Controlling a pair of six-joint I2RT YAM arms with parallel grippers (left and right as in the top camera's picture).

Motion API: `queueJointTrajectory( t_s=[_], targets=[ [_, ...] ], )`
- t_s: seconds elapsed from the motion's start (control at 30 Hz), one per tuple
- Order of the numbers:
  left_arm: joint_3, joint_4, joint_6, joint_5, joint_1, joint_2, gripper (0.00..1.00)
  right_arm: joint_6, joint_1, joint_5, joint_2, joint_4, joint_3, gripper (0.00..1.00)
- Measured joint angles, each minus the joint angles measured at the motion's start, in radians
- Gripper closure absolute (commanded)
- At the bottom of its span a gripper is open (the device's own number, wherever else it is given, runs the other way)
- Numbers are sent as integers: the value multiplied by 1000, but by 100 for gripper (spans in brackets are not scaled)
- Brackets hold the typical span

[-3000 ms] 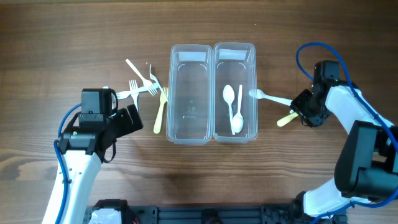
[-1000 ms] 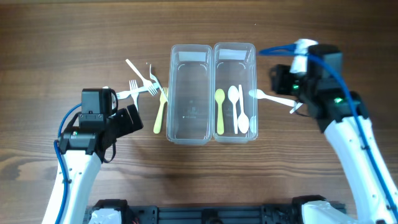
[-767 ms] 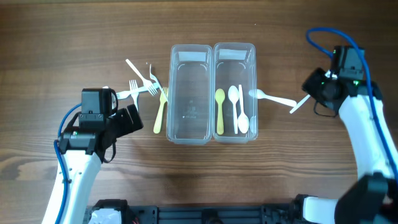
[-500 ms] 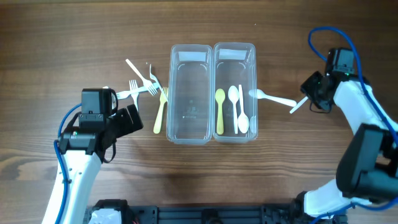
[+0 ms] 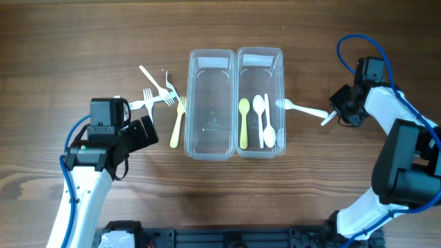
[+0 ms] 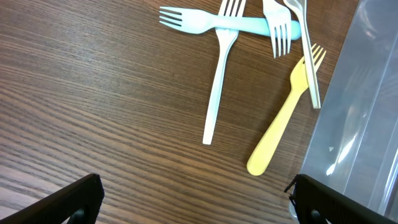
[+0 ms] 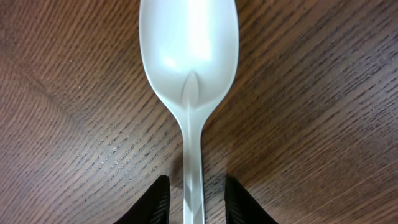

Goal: Pack container
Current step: 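Grasp a white spoon with the right gripper and lift it, then release the white spoon into the right container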

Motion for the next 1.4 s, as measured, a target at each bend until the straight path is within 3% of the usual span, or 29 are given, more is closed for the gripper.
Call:
queueJointTrajectory(
  t_s=[0.1,0.37,0.53,0.7,0.83,1.0,1.23,1.33,1.4],
  targets=[
    [0,0,0,0,0,0,0,0,0,5,1,-7,0,73],
    [0,0,0,0,0,0,0,-29,0,21,16,-65,22,92],
    [0,0,0,0,0,0,0,-60,0,20,2,-158,22,92],
    [0,0,0,0,0,0,0,-130,24,-38,-271,-243,23,96],
    [0,0,0,0,0,0,0,-182,180,-160,-599,-229,76,95],
    [0,0,0,0,0,0,0,-185,438,-214,-649,-223,77,94],
    [0,-1,0,0,0,0,0,-186,604,-214,-296,-113,74,88],
    [0,0,0,0,0,0,0,-195,615,-218,-185,-77,71,58],
    [0,0,0,0,0,0,0,-234,615,-222,-187,-65,71,51]
  ],
)
